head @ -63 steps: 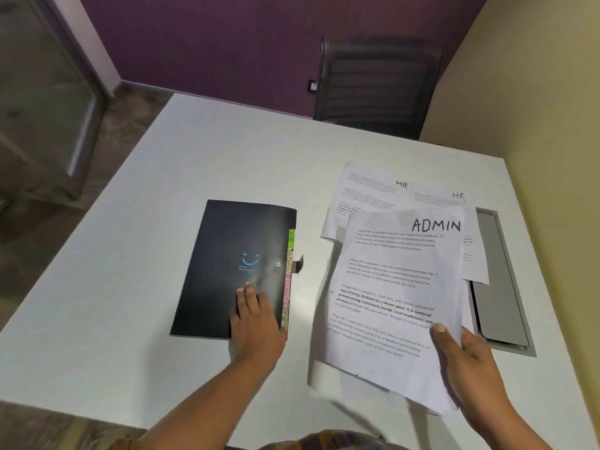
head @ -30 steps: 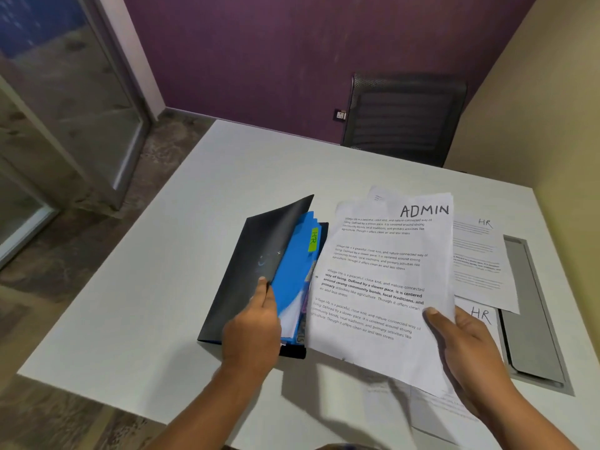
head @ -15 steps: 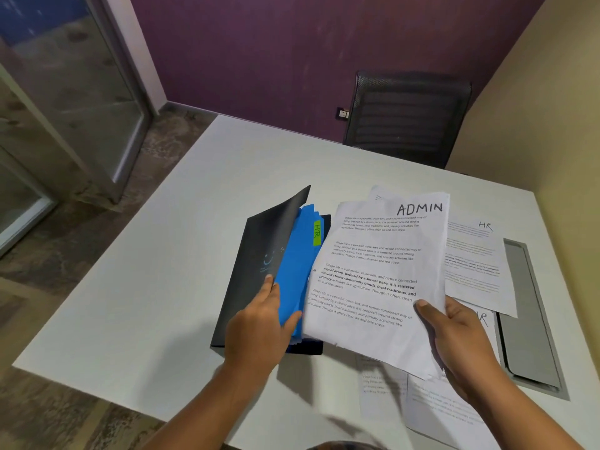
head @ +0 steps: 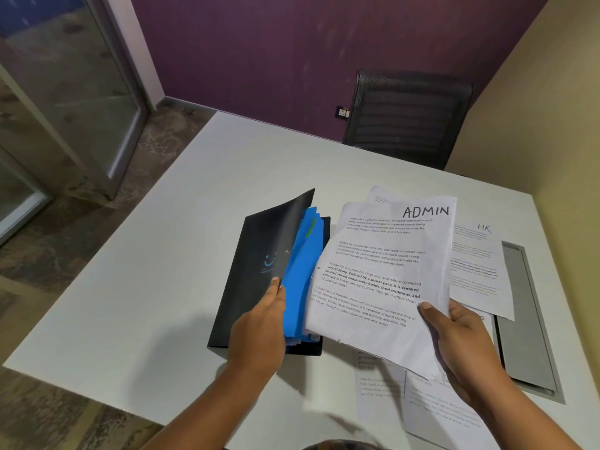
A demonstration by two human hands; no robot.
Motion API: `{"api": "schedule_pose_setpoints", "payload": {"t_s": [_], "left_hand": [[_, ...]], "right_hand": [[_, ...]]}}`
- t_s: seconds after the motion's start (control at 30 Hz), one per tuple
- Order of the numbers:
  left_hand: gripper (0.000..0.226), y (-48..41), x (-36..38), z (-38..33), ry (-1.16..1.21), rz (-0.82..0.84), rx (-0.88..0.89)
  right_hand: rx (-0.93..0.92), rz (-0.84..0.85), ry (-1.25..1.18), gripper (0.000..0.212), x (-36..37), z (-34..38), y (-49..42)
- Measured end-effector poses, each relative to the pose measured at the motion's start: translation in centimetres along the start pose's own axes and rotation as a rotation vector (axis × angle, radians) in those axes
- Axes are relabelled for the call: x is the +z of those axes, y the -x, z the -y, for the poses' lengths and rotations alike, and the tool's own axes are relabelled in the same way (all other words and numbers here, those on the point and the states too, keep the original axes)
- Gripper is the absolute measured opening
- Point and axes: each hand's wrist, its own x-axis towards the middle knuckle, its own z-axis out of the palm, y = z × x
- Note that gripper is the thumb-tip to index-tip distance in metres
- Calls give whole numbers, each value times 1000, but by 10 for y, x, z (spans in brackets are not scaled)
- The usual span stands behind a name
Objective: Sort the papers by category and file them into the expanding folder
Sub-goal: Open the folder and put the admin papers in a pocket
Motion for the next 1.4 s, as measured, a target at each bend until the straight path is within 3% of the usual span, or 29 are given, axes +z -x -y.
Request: {"api": "schedule_pose_setpoints", "payload": {"t_s": [0.37,0.5,0.67,0.83,0.97,1.1,1.4], "left_hand": [[68,3,-5,-6,111,-50,-16],[69,4,-6,-8,174,-77,-28],[68,4,-8,-11,235,-96,-14],[66,4,-12,-12,245,-71,-6],[68,5,-12,-14,269,-32,-11],[68,6,-7,-14,275,-47,-11],[63,7,-6,-18,272,-32,-31]], "right_hand": [[-38,22,71,17,26,13,-7],[-159,50,211,38,36,22,2],[-274,48,170,18,40,23,8],[-389,-29,489,31,41,19,-4],[-480,-67,634,27,40,26,-5],[-503,8,764,25,47,30,-8],[-390,203,736,17,67,48,-21]]}}
